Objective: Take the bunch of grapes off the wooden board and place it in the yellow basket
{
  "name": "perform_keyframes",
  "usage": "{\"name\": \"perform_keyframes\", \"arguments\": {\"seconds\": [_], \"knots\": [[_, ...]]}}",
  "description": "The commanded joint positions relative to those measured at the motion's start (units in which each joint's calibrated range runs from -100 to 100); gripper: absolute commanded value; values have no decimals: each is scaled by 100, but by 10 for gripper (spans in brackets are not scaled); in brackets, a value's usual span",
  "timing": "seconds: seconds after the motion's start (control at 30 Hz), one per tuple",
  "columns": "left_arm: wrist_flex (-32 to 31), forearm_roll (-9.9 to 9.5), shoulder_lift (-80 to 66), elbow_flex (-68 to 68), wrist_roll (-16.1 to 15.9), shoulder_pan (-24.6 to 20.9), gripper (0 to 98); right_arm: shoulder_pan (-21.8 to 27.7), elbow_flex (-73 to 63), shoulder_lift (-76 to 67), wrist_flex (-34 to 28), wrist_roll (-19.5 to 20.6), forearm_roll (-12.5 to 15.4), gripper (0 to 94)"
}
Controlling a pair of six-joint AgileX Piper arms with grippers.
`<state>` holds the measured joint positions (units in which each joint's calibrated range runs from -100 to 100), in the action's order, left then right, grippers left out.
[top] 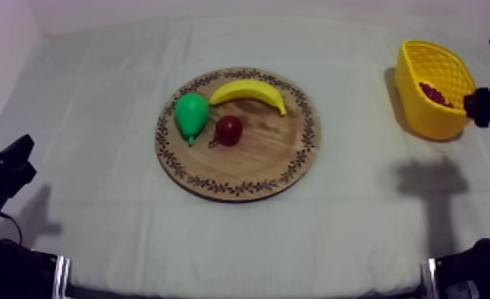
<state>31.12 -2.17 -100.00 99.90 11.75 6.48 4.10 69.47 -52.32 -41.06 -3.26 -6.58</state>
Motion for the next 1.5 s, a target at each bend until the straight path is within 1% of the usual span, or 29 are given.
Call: {"name": "perform_keyframes", "arguments": {"seconds": [0.0, 0.17, 0.33, 0.43, 0.53, 0.63, 0.7, 0.83, 0.9, 0.97, 1.13, 1.47], "knots": [[0, 0, 0, -1, 0, -1, 1, -14, 695, -918, 177, 1, -37, 473], [0, 0, 0, -1, 0, -1, 1, -35, 1540, -2014, 352, -86, 34, 441], [0, 0, 0, -1, 0, -1, 1, -74, 2115, -3024, 340, -195, 194, 362], [0, 0, 0, -1, 0, -1, 1, -134, 2408, -3598, 254, -273, 278, 295], [0, 0, 0, -1, 0, -1, 1, -160, 2702, -4070, 228, -362, 408, 189], [0, 3, 0, -1, 0, -1, 1, -222, 2880, -4244, 231, -320, 470, 76], [0, 4, 0, -1, 0, -1, 1, -254, 2955, -4290, 292, -273, 526, 40], [0, 5, 0, -1, 0, -1, 1, -288, 3021, -4324, 567, -210, 676, 14], [0, 5, 0, -1, 0, -1, 1, -295, 3032, -4330, 701, -158, 717, 10], [0, 5, 0, -1, 0, -1, 1, -299, 3037, -4332, 784, -198, 739, 8], [0, 5, 0, -1, 0, -1, 1, -319, 3041, -4335, 703, -262, 771, 7], [0, 5, 0, -1, 0, -1, 1, -326, 3042, -4335, 640, -618, 777, 7]]}}
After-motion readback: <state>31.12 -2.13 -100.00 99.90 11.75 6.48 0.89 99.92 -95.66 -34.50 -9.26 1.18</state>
